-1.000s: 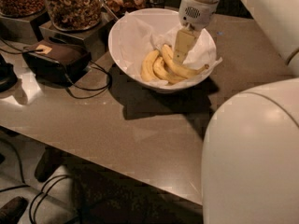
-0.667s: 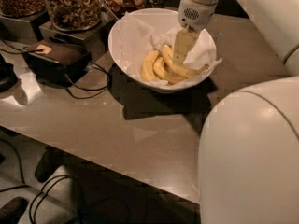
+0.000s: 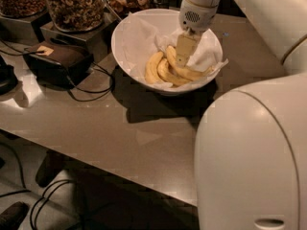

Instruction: Pick banana from white bowl

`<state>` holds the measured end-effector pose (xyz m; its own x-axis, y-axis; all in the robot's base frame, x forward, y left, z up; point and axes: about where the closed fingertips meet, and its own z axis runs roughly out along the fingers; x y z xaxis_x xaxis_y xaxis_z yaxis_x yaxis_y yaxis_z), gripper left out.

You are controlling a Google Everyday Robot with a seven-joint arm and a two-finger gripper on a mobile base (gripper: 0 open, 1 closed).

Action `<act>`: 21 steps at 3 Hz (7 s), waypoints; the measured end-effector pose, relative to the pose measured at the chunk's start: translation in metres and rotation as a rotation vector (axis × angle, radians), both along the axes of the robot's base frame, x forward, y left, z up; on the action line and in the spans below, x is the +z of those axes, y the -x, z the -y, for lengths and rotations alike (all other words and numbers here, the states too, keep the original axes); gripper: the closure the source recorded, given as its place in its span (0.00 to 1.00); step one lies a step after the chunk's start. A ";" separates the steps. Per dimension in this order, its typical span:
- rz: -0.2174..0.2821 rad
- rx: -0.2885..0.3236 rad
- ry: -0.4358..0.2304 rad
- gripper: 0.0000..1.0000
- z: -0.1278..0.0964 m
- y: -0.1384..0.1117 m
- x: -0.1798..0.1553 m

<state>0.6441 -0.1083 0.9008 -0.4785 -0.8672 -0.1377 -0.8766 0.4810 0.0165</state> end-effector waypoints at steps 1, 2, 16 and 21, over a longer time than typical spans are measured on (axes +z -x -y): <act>-0.006 0.006 0.005 0.48 -0.003 -0.002 -0.003; -0.009 0.012 0.011 0.47 -0.006 -0.005 -0.005; 0.061 0.071 -0.028 0.43 0.004 -0.005 0.033; 0.088 0.226 0.031 0.32 -0.018 0.032 -0.004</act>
Offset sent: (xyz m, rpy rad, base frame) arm -0.0259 -0.0047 -0.0003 -0.0625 0.1332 0.0308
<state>0.6120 -0.0908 0.8967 -0.2595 -0.9552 -0.1424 -0.9593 0.2720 -0.0764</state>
